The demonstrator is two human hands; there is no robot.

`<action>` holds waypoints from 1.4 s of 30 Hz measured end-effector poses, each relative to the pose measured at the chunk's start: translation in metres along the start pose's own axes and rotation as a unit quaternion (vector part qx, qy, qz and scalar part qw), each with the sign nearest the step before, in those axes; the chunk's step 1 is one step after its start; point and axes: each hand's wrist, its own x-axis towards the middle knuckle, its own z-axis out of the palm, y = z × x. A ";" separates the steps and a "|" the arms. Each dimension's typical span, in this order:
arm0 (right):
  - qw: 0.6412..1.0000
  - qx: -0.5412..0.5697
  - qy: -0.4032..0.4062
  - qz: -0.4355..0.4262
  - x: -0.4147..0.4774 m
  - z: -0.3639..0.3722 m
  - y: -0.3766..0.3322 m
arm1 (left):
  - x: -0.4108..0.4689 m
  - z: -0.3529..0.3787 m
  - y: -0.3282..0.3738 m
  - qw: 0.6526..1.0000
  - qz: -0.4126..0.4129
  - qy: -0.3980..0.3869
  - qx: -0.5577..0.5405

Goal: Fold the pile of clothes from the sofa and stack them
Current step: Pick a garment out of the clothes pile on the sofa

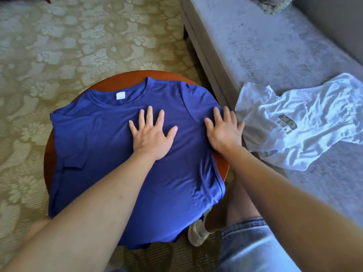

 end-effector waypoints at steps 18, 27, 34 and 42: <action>0.889 0.448 -0.066 0.069 0.037 -0.019 0.008 | -0.002 0.002 0.000 1.000 -0.005 0.021 -0.005; 0.973 0.199 0.090 -0.082 0.036 -0.026 -0.010 | -0.002 0.001 0.001 1.000 -0.007 0.020 -0.010; 0.991 0.020 0.012 -0.132 0.021 -0.046 -0.038 | -0.001 0.000 0.001 0.999 -0.009 0.023 -0.030; 0.981 -0.078 -0.074 -0.160 -0.002 -0.054 -0.099 | -0.008 -0.037 -0.024 0.984 0.007 0.048 -0.169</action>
